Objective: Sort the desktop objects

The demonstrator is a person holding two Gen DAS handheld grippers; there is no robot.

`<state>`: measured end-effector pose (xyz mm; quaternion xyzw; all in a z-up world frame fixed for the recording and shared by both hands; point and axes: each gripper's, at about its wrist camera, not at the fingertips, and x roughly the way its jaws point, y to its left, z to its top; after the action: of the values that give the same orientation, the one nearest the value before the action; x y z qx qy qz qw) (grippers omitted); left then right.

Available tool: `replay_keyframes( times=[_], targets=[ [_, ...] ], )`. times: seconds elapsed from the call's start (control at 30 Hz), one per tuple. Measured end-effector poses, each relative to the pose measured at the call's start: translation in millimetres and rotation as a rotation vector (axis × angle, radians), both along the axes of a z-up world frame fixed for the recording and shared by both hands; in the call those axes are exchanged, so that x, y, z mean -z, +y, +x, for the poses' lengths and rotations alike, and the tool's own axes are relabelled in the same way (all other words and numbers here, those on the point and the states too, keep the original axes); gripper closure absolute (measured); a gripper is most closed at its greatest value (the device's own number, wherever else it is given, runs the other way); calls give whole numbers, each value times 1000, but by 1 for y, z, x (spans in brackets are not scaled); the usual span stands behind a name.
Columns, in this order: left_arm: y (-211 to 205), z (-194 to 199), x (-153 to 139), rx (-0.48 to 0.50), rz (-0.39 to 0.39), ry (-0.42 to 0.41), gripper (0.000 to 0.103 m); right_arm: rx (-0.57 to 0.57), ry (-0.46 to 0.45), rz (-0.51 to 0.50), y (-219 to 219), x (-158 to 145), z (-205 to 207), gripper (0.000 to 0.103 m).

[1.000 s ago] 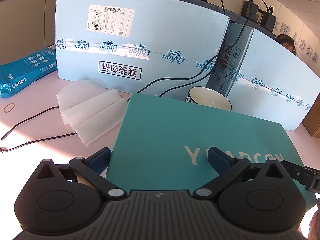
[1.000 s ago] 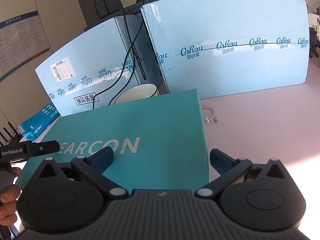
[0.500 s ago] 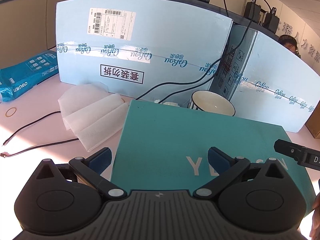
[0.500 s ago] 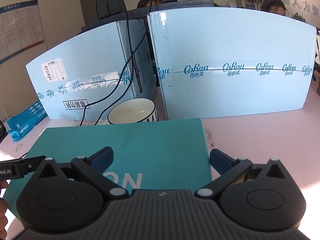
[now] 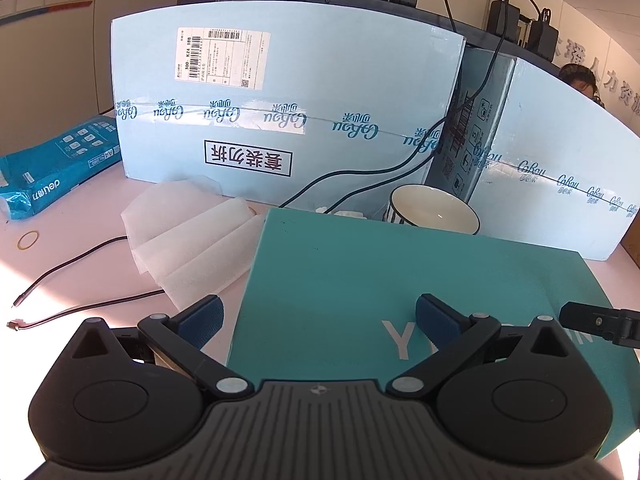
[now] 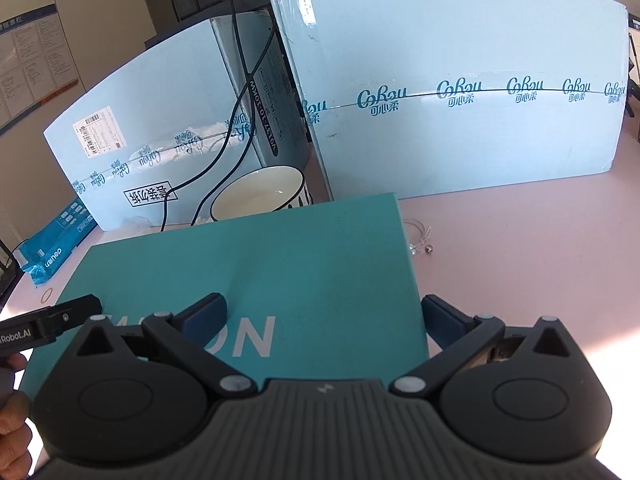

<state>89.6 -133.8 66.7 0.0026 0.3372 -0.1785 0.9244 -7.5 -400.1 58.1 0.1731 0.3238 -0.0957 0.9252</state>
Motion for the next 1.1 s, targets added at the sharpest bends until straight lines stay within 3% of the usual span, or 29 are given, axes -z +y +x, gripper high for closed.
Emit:
replay_keyframes(
  times=[0.43, 0.87, 1.1],
  targets=[
    [6, -2, 0, -10, 6, -20, 0, 56, -4, -10, 17, -4, -19, 0],
    [17, 3, -3, 2, -9, -14, 0, 4, -20, -74, 18, -5, -9, 0],
    [47, 19, -6, 8, -37, 12, 0, -16, -33, 23, 3, -7, -15, 0]
  ],
)
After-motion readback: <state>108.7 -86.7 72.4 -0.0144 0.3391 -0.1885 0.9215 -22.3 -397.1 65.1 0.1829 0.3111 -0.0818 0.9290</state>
